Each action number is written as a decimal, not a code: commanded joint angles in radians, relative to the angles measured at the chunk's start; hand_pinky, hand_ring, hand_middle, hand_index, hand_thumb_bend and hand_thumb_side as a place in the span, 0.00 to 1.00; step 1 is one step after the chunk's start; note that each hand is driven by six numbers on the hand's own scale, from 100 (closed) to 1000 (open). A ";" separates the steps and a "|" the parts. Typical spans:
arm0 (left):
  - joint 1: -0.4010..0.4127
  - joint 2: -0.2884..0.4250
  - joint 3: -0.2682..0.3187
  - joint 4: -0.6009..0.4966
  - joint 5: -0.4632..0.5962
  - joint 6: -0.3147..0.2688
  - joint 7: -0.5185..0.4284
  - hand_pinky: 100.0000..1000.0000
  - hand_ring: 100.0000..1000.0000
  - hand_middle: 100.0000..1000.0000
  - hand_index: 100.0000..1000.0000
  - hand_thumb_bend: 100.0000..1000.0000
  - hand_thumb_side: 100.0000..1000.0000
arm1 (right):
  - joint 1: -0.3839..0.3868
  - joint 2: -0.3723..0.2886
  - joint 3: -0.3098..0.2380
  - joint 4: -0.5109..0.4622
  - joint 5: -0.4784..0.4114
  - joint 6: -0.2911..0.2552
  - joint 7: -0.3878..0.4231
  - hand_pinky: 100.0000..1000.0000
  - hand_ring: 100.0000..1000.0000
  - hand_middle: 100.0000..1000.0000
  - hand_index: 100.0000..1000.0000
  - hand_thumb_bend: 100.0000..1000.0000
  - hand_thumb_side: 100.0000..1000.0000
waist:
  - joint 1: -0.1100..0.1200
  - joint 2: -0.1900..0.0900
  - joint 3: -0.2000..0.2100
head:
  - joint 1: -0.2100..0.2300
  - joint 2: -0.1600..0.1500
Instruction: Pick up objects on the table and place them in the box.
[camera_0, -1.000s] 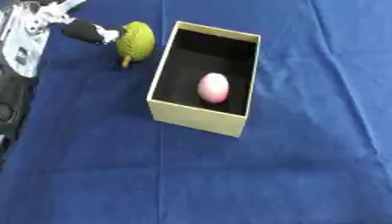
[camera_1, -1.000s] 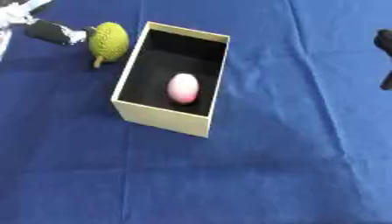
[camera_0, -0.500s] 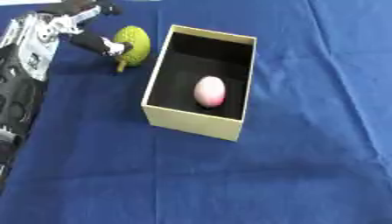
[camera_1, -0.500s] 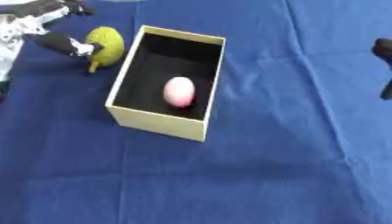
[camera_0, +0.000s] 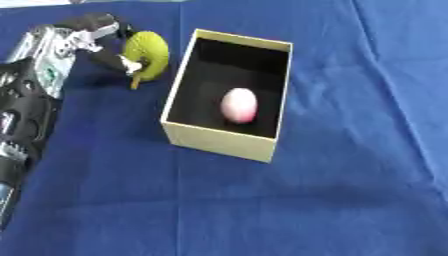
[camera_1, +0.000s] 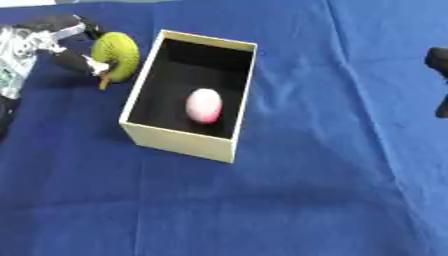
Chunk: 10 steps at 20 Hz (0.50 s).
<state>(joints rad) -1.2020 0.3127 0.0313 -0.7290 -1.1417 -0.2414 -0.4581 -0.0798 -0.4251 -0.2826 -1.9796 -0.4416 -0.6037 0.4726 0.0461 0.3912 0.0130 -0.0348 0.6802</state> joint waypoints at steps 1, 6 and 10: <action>-0.020 0.004 0.010 -0.010 -0.008 0.010 0.027 0.68 0.67 0.58 0.73 0.00 0.11 | -0.006 -0.013 -0.005 -0.020 -0.006 0.000 0.004 0.94 0.89 0.35 0.79 0.00 0.47 | -0.008 -0.019 -0.002 | 0.004 -0.012; -0.019 0.004 0.007 -0.066 0.055 0.008 0.070 0.62 0.59 0.54 0.69 0.00 0.03 | 0.005 -0.007 -0.008 -0.020 0.001 0.000 0.006 0.94 0.89 0.35 0.79 0.00 0.47 | -0.010 -0.021 0.004 | 0.000 -0.001; -0.017 0.012 0.000 -0.121 0.113 -0.002 0.058 0.61 0.58 0.53 0.69 0.00 0.05 | 0.011 -0.006 -0.009 -0.020 0.005 0.001 0.005 0.94 0.89 0.35 0.79 0.00 0.47 | -0.012 -0.025 0.008 | -0.006 0.004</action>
<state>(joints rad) -1.2007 0.3047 0.0335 -0.8124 -1.0491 -0.2397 -0.3986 -0.0692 -0.4199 -0.2829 -1.9796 -0.4405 -0.6034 0.4770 0.0387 0.3911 0.0206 -0.0385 0.6853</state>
